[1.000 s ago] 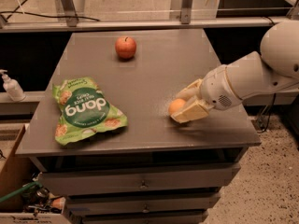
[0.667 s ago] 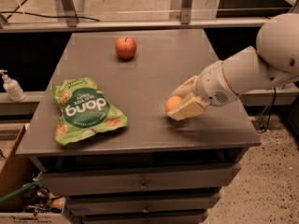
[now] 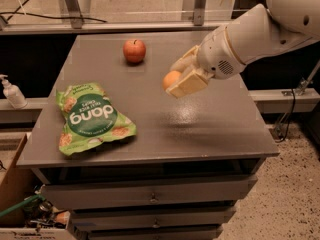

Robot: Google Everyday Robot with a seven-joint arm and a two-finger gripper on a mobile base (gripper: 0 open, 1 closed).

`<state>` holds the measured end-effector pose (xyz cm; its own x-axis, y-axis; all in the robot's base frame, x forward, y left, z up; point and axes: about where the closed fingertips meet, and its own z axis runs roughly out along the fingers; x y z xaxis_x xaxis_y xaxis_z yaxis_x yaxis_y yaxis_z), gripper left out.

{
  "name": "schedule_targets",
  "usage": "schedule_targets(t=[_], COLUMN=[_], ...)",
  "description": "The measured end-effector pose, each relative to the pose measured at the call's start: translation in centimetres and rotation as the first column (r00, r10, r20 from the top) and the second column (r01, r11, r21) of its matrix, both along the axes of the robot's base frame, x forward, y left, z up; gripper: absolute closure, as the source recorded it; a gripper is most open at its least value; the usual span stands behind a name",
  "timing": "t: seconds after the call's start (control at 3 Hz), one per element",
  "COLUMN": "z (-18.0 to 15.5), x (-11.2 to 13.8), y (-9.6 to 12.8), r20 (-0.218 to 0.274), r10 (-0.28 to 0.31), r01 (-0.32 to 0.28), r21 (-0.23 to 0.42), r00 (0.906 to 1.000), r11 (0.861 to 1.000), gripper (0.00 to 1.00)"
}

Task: Pick orange

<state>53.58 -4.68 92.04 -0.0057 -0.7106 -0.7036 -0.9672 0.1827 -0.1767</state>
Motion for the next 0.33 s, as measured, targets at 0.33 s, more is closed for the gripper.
schedule_targets(t=[0.33], z=[0.0], x=[0.0], y=[0.01], r20=[0.0], r10=[0.0], r01=[0.0], r21=[0.0], r00=[1.0], r11=[1.0], gripper=[1.0])
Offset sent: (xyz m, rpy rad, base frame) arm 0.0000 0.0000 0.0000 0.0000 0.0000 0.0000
